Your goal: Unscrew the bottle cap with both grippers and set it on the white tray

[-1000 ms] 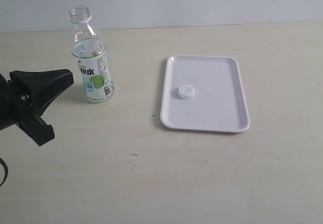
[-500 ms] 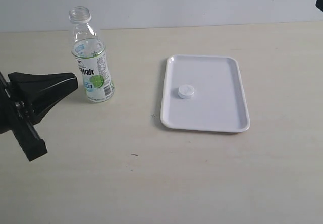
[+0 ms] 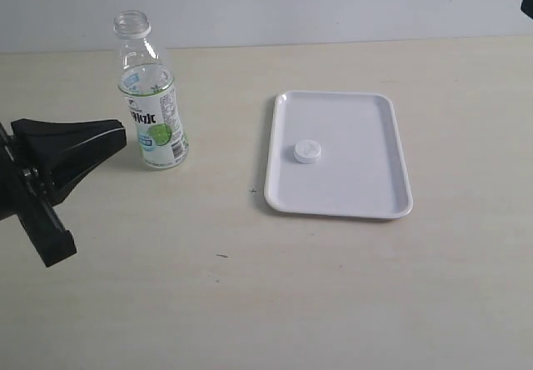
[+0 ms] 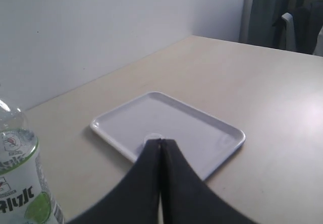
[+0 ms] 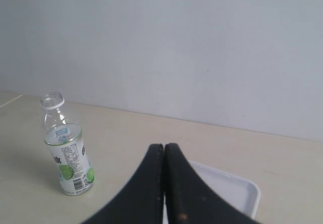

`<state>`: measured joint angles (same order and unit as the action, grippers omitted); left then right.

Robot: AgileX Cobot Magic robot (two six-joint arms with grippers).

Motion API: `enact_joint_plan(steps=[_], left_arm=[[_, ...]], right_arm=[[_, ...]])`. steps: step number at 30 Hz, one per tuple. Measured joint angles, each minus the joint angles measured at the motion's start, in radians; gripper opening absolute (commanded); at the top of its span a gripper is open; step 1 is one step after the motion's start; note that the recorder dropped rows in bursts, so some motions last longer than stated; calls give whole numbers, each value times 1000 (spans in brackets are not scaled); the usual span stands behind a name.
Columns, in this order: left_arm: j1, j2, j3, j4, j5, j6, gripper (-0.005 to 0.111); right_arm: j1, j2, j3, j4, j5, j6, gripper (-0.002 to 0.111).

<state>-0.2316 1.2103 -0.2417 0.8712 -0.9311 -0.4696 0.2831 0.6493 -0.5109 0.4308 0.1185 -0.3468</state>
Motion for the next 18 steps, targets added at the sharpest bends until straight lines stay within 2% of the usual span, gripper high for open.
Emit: enact_joint_plan(steps=[5, 8, 15, 18], left_arm=[[0, -88, 0, 12, 70, -5, 0], [0, -183, 0, 16, 175, -56, 0], [0, -517, 2, 24, 726, -393, 0], [0, -670, 2, 24, 918, -467, 0]], right_arm=[[0, 0, 0, 0, 0, 0, 0], [0, 0, 0, 0, 0, 0, 0], [0, 0, 0, 2, 0, 0, 0], [0, 0, 0, 2, 0, 0, 0]])
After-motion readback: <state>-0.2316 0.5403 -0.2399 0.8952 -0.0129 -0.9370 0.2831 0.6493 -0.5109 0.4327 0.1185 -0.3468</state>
